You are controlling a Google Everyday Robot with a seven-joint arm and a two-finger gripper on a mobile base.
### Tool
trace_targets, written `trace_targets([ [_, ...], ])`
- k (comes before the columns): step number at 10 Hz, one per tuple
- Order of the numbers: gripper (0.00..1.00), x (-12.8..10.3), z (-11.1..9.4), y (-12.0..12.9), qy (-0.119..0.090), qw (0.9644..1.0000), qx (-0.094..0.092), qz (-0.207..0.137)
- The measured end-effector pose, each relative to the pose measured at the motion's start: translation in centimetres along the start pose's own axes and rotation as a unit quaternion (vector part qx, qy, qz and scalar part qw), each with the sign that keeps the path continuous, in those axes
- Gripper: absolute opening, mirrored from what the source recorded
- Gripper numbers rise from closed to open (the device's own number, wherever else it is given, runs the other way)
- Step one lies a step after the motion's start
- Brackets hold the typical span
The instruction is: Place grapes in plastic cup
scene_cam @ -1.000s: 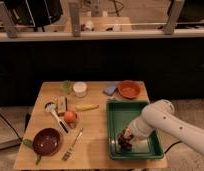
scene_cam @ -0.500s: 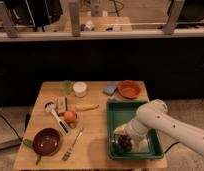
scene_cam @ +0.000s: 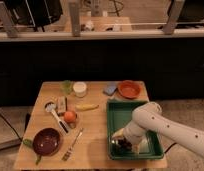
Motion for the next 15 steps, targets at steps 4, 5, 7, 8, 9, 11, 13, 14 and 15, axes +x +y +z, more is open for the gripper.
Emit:
trace_targets([
  [4,0.69,1.6,0.6,-0.2,0.0,1.0,-0.004,0.003],
  [5,0.58,2.0,0.6,-0.1,0.0,1.0,-0.004,0.005],
  [7,0.39,2.2,0.7,-0.1,-0.007,1.0,-0.003,0.004],
  [8,0.28,2.3,0.6,-0.1,-0.01,0.9999,0.0,0.003],
  [9,0.2,2.3,0.6,-0.1,-0.013,0.9999,0.0,0.001],
  [11,0.02,2.0,0.0,-0.1,-0.018,0.9998,0.005,-0.004],
  [13,0.0,1.6,-1.8,-0.4,-0.013,0.9998,0.014,-0.008],
  [14,0.0,1.4,-2.8,-0.6,-0.006,0.9998,0.018,-0.01],
  [15,0.0,1.2,-3.9,-0.9,0.002,0.9997,0.021,-0.011],
])
